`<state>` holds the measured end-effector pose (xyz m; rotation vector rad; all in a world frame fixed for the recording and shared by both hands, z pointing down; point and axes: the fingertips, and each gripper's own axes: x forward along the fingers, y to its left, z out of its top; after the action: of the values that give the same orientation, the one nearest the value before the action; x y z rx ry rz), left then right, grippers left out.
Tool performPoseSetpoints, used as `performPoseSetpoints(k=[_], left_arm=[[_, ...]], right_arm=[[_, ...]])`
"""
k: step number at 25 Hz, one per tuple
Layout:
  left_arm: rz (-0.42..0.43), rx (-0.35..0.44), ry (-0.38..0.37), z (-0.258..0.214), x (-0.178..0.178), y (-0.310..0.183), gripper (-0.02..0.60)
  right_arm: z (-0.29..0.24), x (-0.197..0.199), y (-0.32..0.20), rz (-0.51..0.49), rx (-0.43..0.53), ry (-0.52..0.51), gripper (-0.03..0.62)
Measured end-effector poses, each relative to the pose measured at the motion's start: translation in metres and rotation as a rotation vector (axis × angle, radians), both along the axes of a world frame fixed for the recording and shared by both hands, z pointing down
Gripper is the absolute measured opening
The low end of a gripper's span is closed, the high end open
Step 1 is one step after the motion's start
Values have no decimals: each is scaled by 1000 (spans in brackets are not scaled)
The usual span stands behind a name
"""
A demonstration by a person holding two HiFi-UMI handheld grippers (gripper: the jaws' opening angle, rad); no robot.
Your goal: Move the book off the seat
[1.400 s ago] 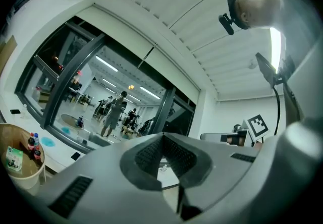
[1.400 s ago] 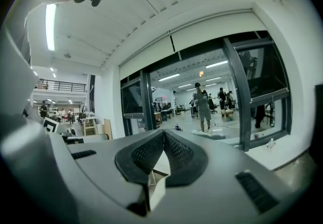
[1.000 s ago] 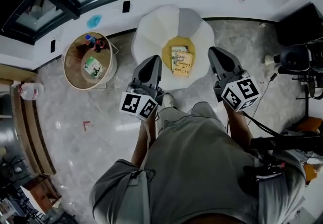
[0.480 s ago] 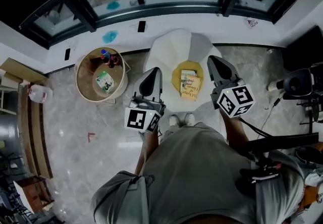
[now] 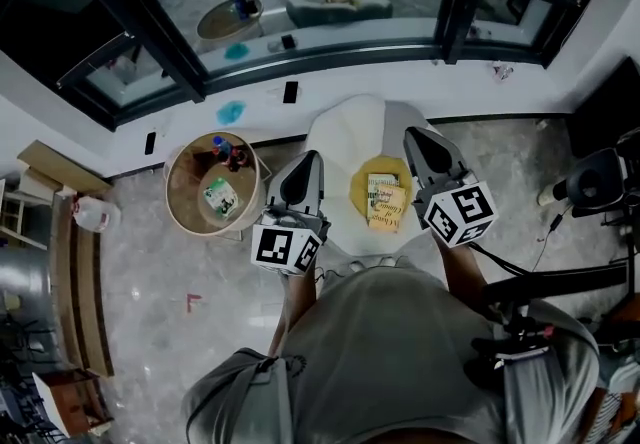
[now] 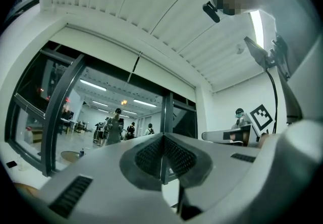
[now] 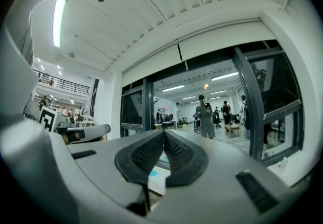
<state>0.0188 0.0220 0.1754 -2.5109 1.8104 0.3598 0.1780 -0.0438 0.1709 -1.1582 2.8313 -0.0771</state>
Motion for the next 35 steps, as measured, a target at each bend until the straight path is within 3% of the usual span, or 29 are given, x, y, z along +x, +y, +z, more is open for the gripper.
performPoseSetpoints(k=[3,5,6,7,9,24,31,35], left_arm=[[-9,-10,-2,3,0,-6,11],[-61,11,6,0,-7,-9,11],[-80,34,17,-5,-10,-10,133],[-87,57,29,-9,-11,-10,297],[-76,85,30,-14,-8,-13,298],[91,77,-24,-1,67,-40,298],[91,57,-21,2,75,-42,298],[89,29,-5,11,73,-41,298]], right_arm=[[0,-1,-3,-5,8,9,15],[-5,0,-6,7,48,32,35],[-8,0,-8,15,79,52,152],[-11,0,-11,23,101,74,274],[-10,1,-16,33,108,94,285],[16,51,-16,68,17,63,285],[22,58,-20,54,-11,42,284],[36,56,-24,19,-75,14,284]])
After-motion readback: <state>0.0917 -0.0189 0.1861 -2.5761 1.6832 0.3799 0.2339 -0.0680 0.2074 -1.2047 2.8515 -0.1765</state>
